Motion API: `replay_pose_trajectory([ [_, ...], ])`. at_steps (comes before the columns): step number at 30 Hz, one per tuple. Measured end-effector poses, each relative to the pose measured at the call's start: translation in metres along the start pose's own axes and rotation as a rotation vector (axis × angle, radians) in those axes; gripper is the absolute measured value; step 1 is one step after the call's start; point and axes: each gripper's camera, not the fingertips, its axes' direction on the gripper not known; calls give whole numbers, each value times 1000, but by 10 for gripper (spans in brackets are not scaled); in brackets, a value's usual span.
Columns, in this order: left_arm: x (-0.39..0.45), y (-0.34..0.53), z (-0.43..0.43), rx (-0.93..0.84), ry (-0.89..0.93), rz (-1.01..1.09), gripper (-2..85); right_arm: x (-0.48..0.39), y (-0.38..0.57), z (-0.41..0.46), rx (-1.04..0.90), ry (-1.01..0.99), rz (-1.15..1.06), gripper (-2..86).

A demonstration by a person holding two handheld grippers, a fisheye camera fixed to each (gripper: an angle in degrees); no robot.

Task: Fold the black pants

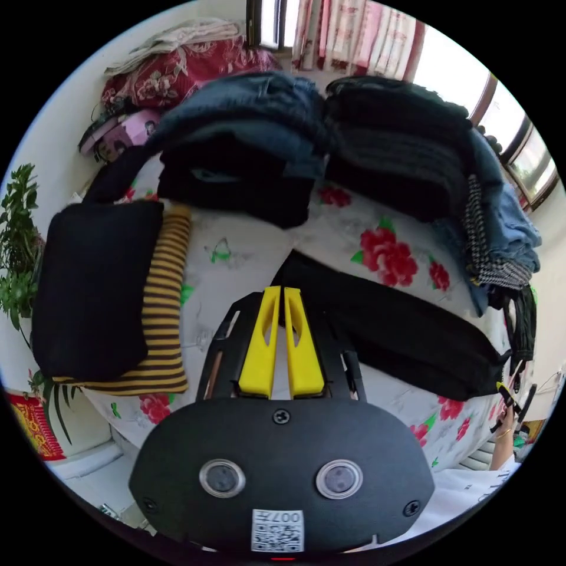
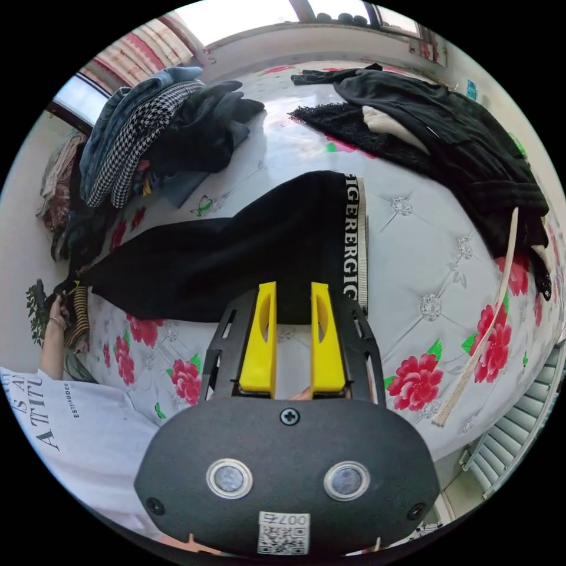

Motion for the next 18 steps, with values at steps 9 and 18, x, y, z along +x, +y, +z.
replay_pose_trajectory([
  [9, -7, 7, 49, -151, -9, -30, -9, -98, 14, -14, 43, -70, -363, 48],
  [18, -6, -19, 39, -154, -3, -19, -9, -205, 10, 72, -71, -2, -620, 10],
])
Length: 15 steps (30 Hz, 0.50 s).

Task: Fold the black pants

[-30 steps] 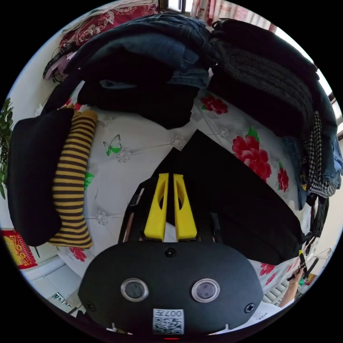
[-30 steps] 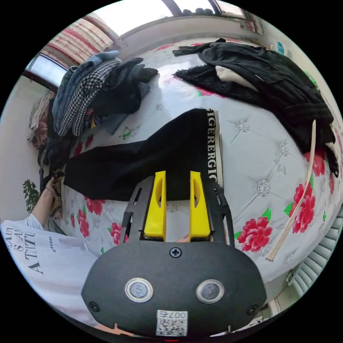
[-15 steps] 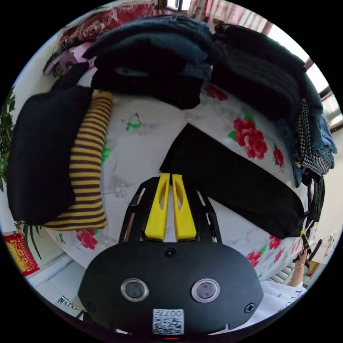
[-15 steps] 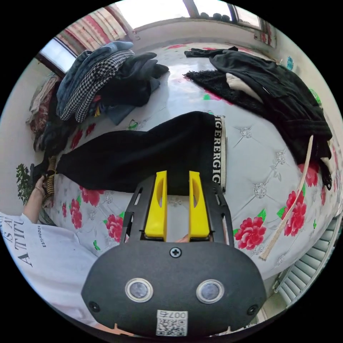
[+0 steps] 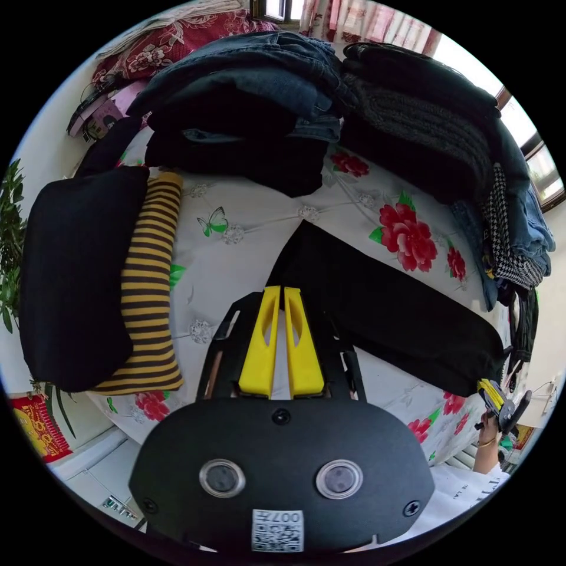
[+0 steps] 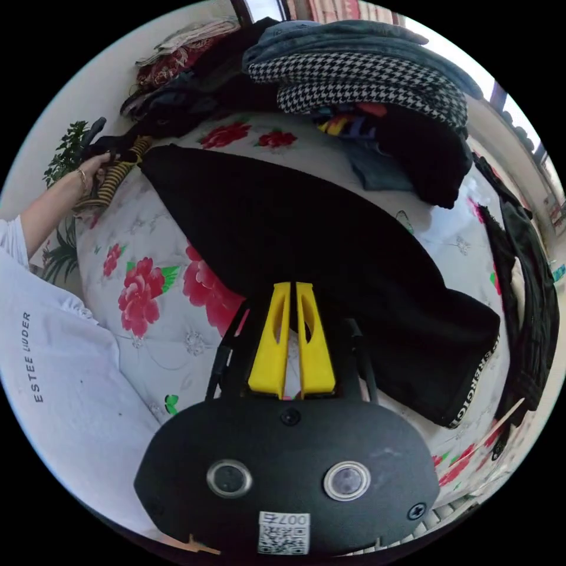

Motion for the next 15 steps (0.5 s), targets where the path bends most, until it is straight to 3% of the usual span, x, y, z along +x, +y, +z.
replay_pose_trajectory([
  [6, -19, -3, 1, -4, 41, -53, -9, 29, 47, -74, 154, -20, -30, 2],
  [10, -31, 9, 22, -21, 50, -101, -5, 44, 70, -55, 65, -103, -13, 17],
  [15, -31, 7, 19, -2, 42, -109, 25, 95, 79, -72, 110, -157, 179, 52],
])
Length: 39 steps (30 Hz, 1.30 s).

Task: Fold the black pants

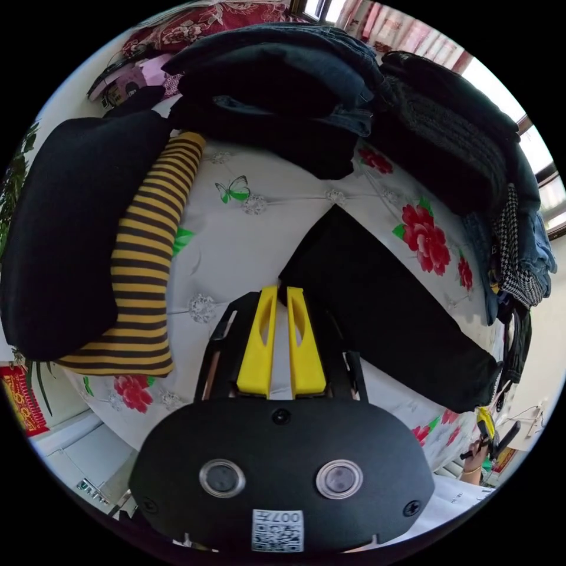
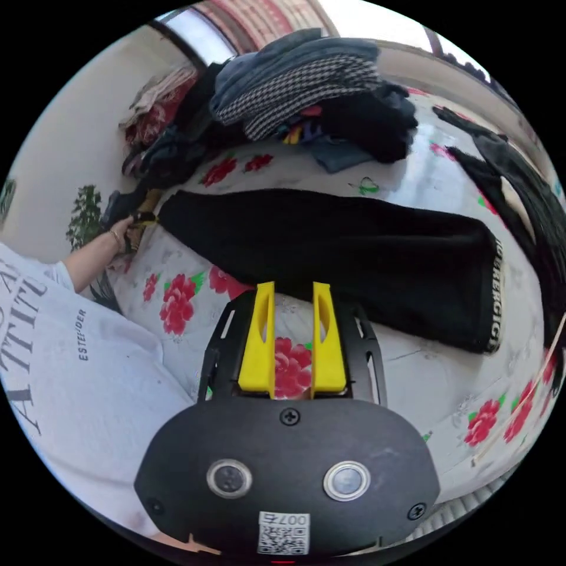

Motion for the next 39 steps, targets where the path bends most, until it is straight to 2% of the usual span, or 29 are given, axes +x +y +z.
replay_pose_trajectory([
  [3, -7, 2, -8, 33, 52, -24, 46, 68, 26, -53, 143, 0, 254, 69],
  [5, -15, 7, -13, 72, 117, -48, 51, 144, 71, -92, 257, 34, 612, 79],
  [8, -14, 8, -10, 69, 124, -41, 52, 218, 134, -123, 413, 7, 986, 88],
  [11, -9, 4, -4, 47, 96, -43, 54, 258, 142, -125, 473, -57, 1056, 79],
  [15, -5, -4, -1, 38, 69, -56, 55, 291, 120, -130, 464, -159, 1013, 40],
  [17, -5, -6, -2, 28, 68, -58, 56, 286, 142, -176, 645, -172, 918, 21],
  [19, -5, -4, 1, 23, 121, -42, 57, 278, 177, -201, 728, -149, 868, 14],
  [21, -2, -1, 3, 34, 166, -31, 57, 286, 222, -194, 673, -138, 969, 11],
  [22, 1, 0, 4, 45, 175, -21, 57, 298, 255, -175, 587, -170, 1109, 9],
  [23, 6, 1, 5, 55, 181, -13, 58, 305, 288, -158, 595, -252, 1205, 8],
  [26, 9, 0, 4, 52, 206, -23, 62, 297, 344, -146, 895, -446, 1346, 4],
  [30, 0, 4, -7, 90, 260, -50, 70, 283, 339, -158, 917, -419, 1304, 3],
  [33, -14, 12, -15, 119, 272, -78, 77, 261, 291, -195, 886, -354, 1109, 3],
  [36, -26, 18, -14, 123, 278, -90, 82, 214, 195, -233, 749, -276, 769, 4],
  [38, -32, 20, -8, 117, 291, -86, 89, 143, 109, -239, 628, -219, 448, 5],
  [39, -32, 20, -5, 112, 296, -81, 91, 122, 89, -236, 603, -212, 368, 6],
])
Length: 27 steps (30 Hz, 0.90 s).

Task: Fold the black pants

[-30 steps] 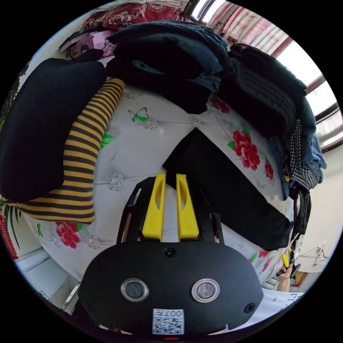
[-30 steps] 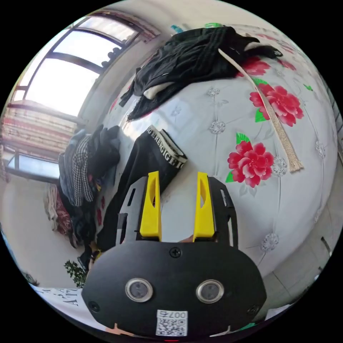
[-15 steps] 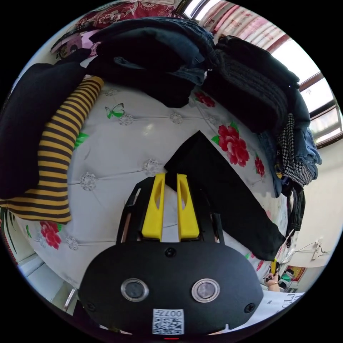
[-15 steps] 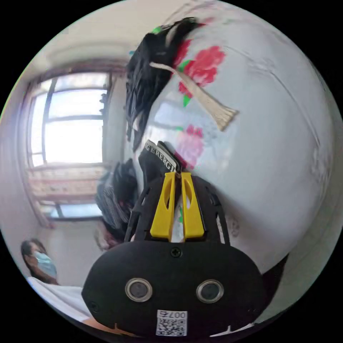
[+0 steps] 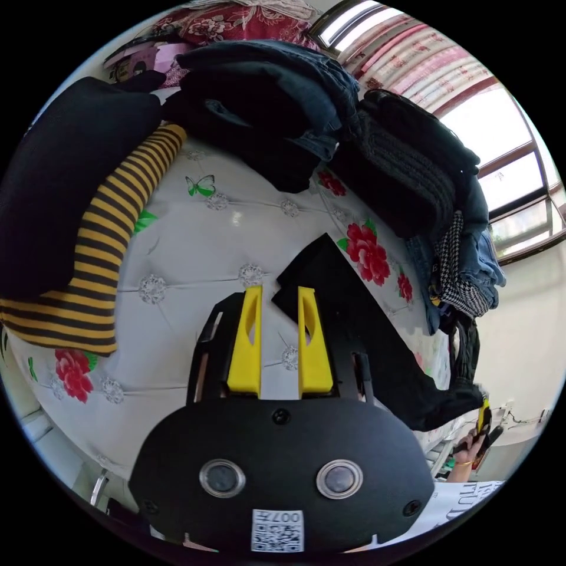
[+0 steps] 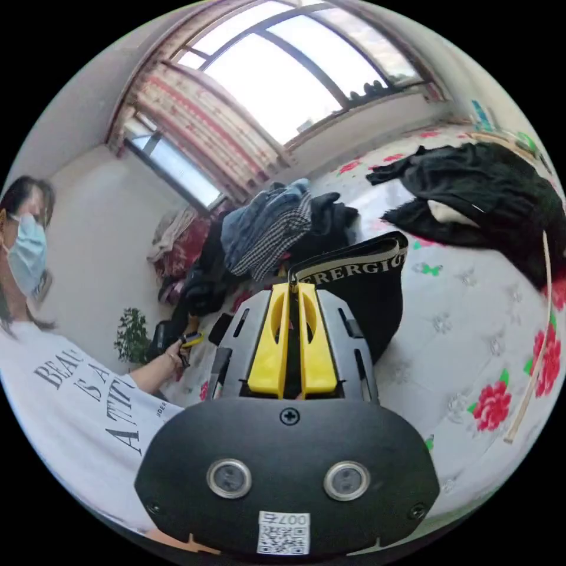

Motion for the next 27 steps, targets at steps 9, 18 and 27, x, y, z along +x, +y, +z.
replay_pose_trajectory([
  [9, 10, -7, 41, -16, -118, 89, 109, -191, 123, 299, -693, -198, -445, 25],
  [18, 4, 22, 53, 68, -177, 171, 28, -182, 155, 283, -716, -106, -432, 18],
  [27, 38, 47, -28, 235, 258, 288, 3, -130, 141, 208, -535, 6, -253, 7],
])
